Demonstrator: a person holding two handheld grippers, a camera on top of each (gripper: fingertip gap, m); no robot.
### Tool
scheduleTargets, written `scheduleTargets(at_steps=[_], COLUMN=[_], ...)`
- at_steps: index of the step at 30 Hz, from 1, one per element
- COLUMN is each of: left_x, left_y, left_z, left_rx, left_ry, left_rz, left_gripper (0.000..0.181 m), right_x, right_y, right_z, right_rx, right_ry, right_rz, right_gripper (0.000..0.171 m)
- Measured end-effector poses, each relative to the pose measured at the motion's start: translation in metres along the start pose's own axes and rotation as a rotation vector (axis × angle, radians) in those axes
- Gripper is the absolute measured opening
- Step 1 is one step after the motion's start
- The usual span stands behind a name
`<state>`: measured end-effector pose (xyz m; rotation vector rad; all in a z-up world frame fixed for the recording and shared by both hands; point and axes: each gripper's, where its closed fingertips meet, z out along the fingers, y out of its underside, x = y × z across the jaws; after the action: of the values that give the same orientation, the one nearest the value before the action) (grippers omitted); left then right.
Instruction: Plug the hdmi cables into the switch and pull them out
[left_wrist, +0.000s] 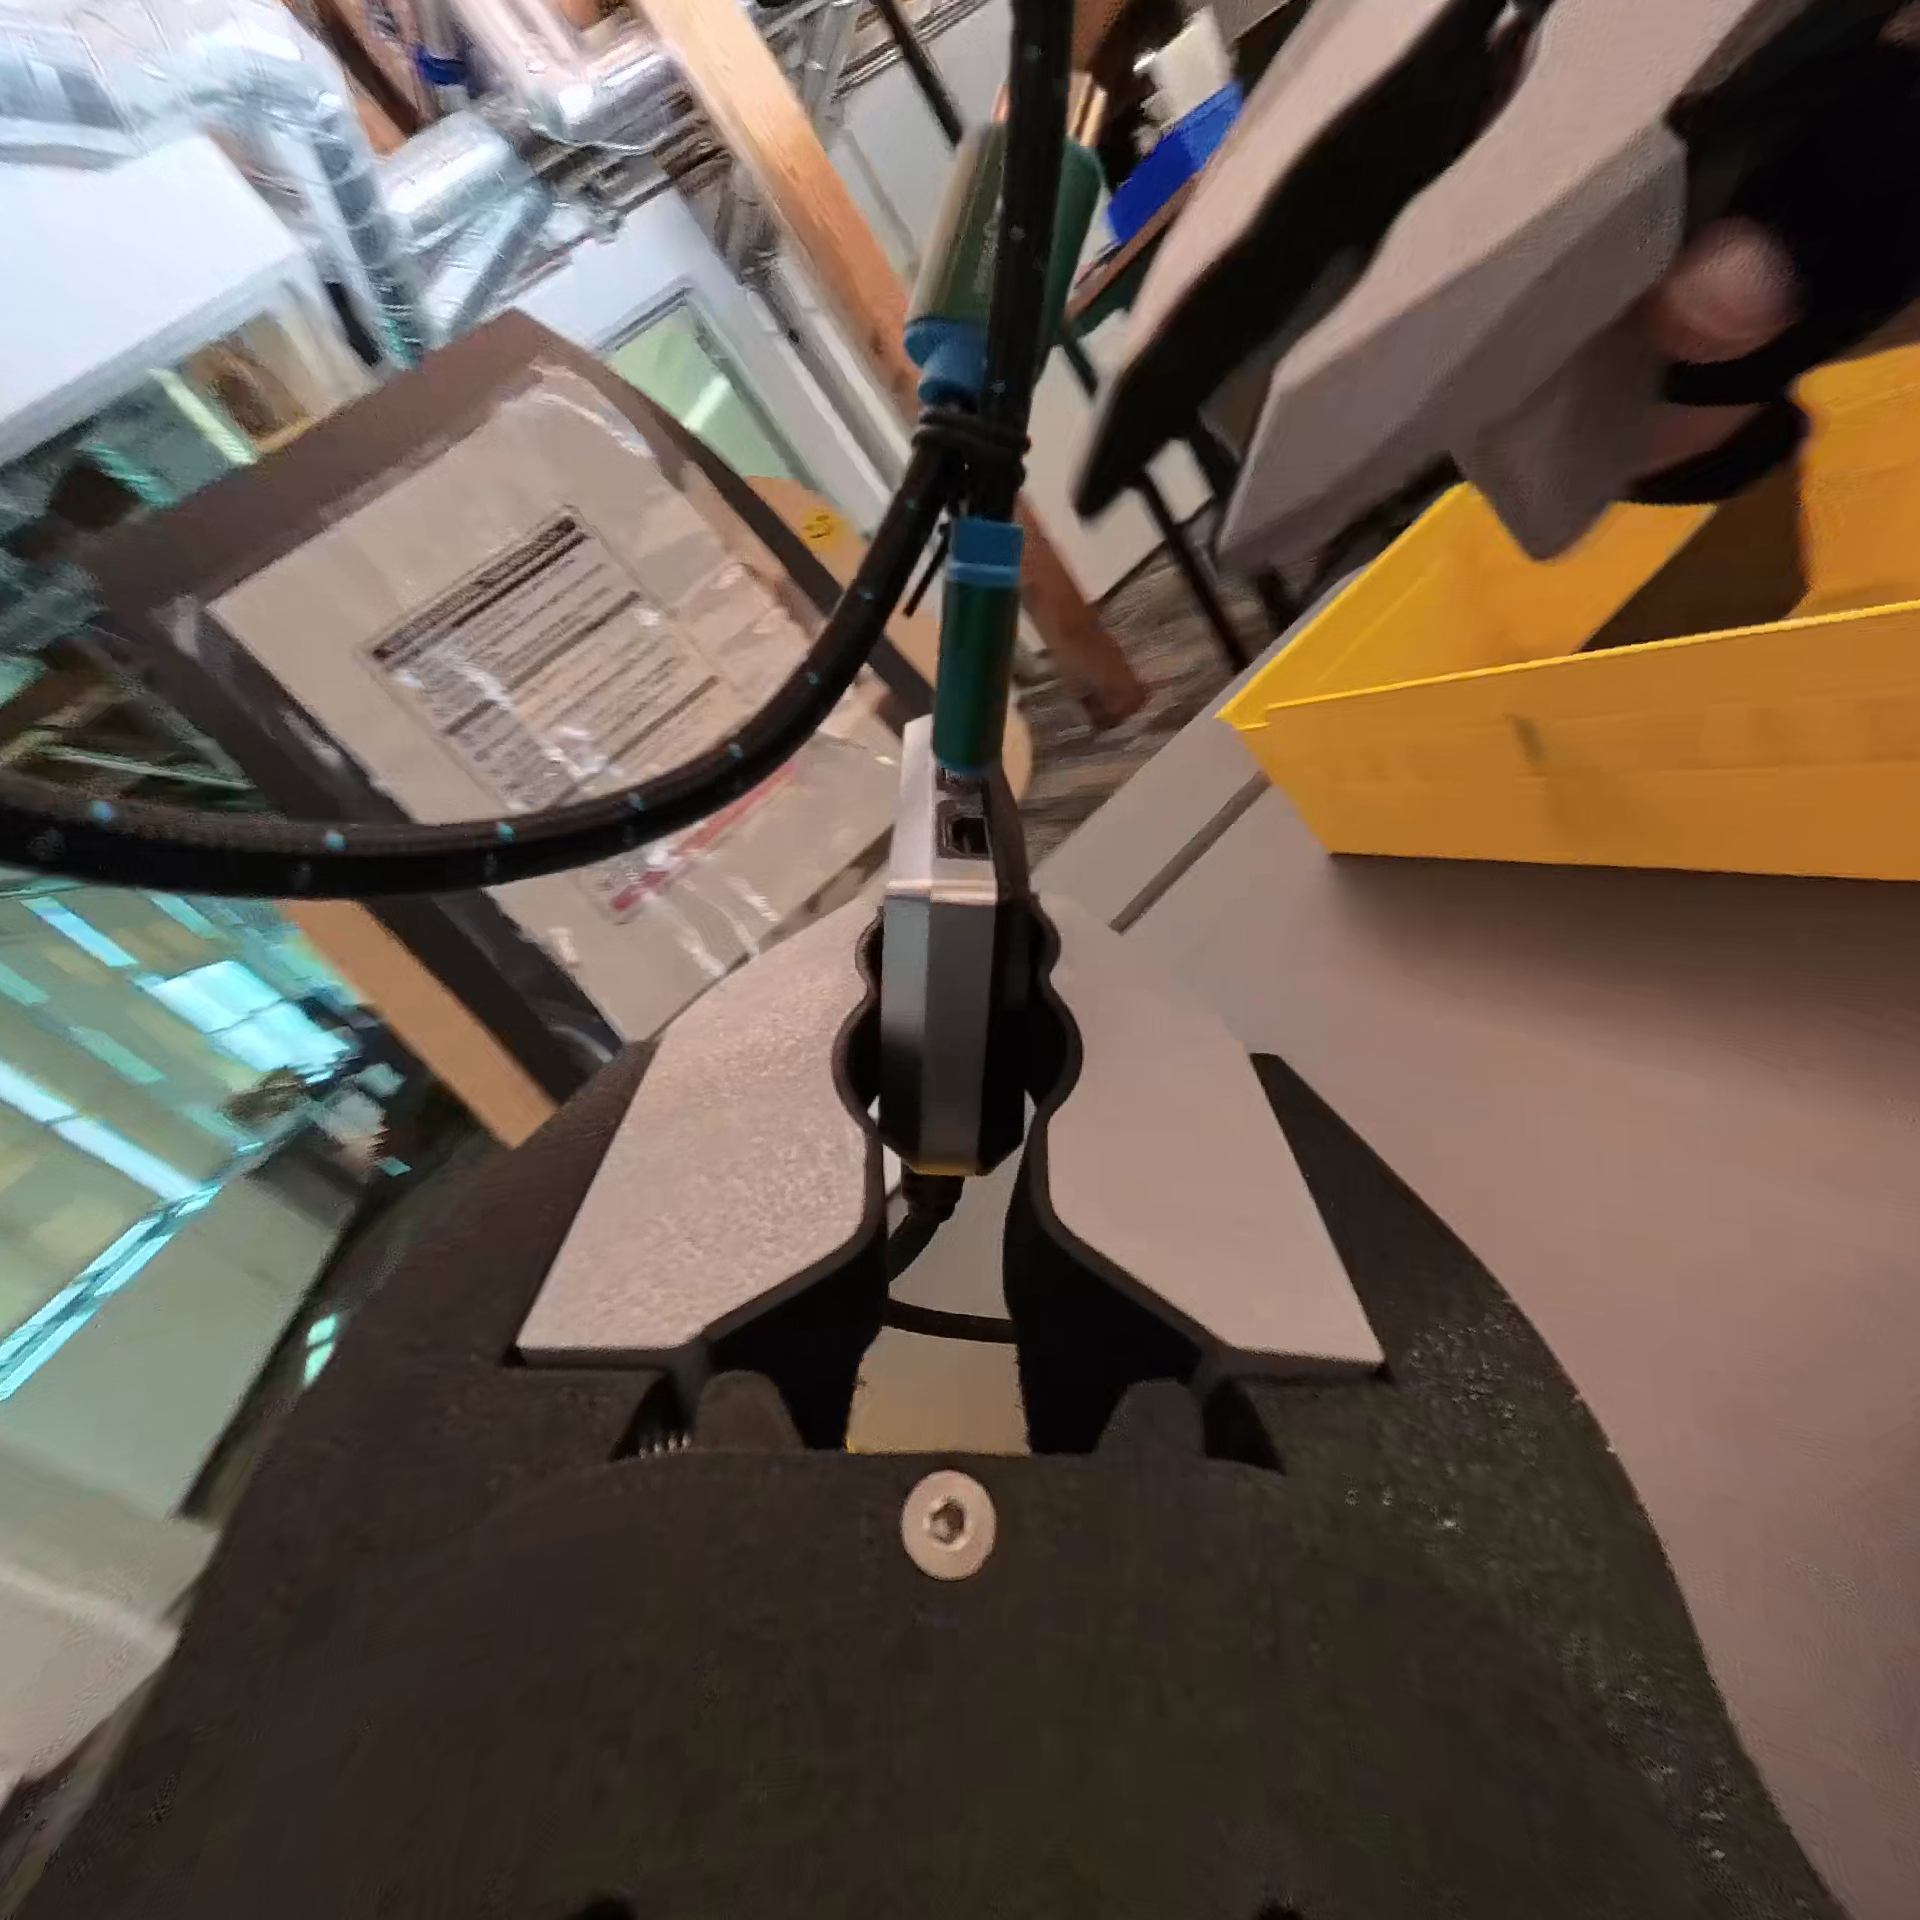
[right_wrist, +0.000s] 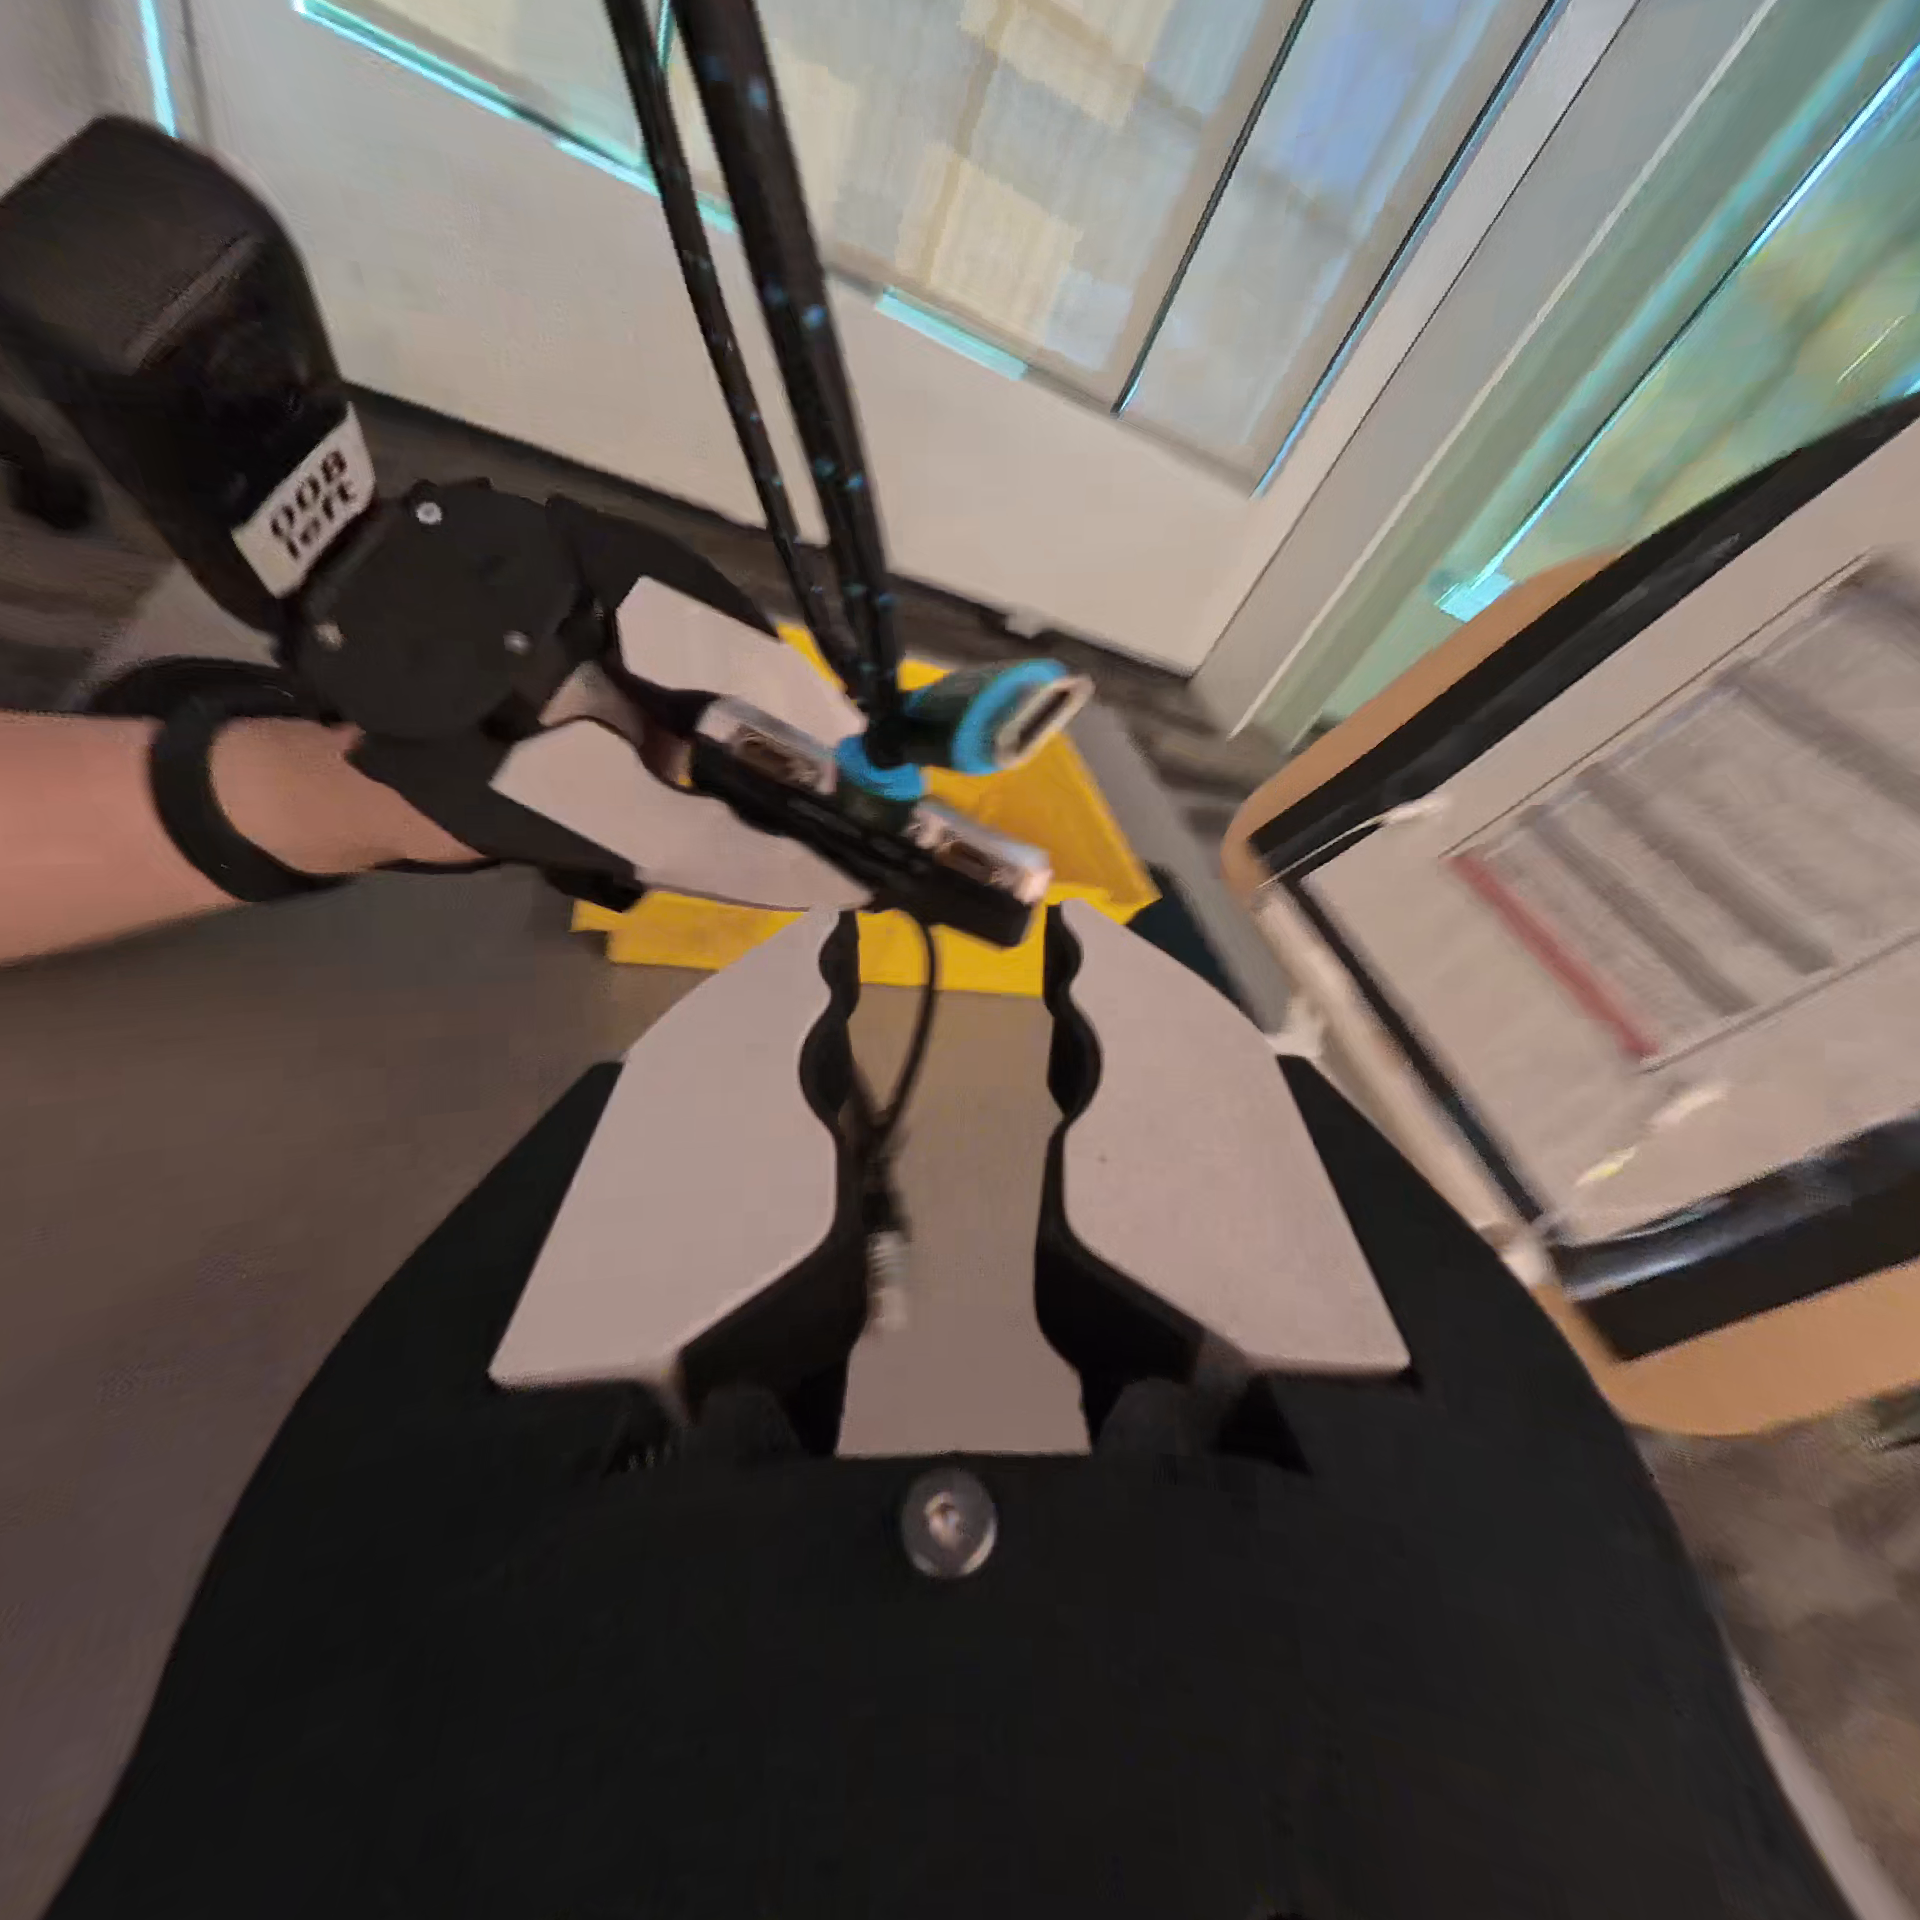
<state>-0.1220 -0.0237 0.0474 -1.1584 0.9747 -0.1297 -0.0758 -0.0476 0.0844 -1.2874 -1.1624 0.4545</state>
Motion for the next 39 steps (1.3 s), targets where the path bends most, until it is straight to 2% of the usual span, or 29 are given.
scheduleTargets(at_steps=[3,6,10,13,21,23,25,31,39], left_x=[0.020,0.034,0.043,0.048,0.063,0.062,0.052,0.039,0.063], left_y=[-0.017,-0.032,-0.047,-0.051,-0.047,-0.041,-0.040,-0.013,0.025], left_z=[-0.009,-0.015,-0.026,-0.033,-0.038,-0.033,-0.028,-0.015,0.012], left_rx=[0.104,0.160,0.247,0.273,0.220,0.195,0.212,0.134,-0.038], left_ry=[0.175,0.301,0.478,0.597,0.834,0.823,0.765,0.628,0.610], left_rz=[-0.066,-0.156,-0.324,-0.432,-0.653,-0.689,-0.728,-0.729,-0.790], left_gripper=[0.021,0.021,0.021,0.021,0.022,0.024,0.034,0.052,0.052], right_x=[0.003,-0.014,-0.025,-0.040,-0.066,-0.064,-0.059,-0.035,0.014], right_y=[-0.017,-0.020,-0.009,-0.007,0.000,0.007,0.016,0.029,0.020], right_z=[-0.023,-0.025,-0.012,-0.005,0.004,0.006,0.011,0.015,-0.007], right_rx=[0.167,0.240,0.195,0.195,0.164,0.093,0.050,0.016,0.035], right_ry=[0.002,-0.143,-0.169,-0.250,-0.440,-0.466,-0.432,-0.319,-0.079], right_rz=[-0.098,-0.033,-0.089,-0.065,0.041,0.091,0.068,0.105,0.079], right_gripper=[0.036,0.041,0.043,0.046,0.025,0.022,0.022,0.021,0.021])
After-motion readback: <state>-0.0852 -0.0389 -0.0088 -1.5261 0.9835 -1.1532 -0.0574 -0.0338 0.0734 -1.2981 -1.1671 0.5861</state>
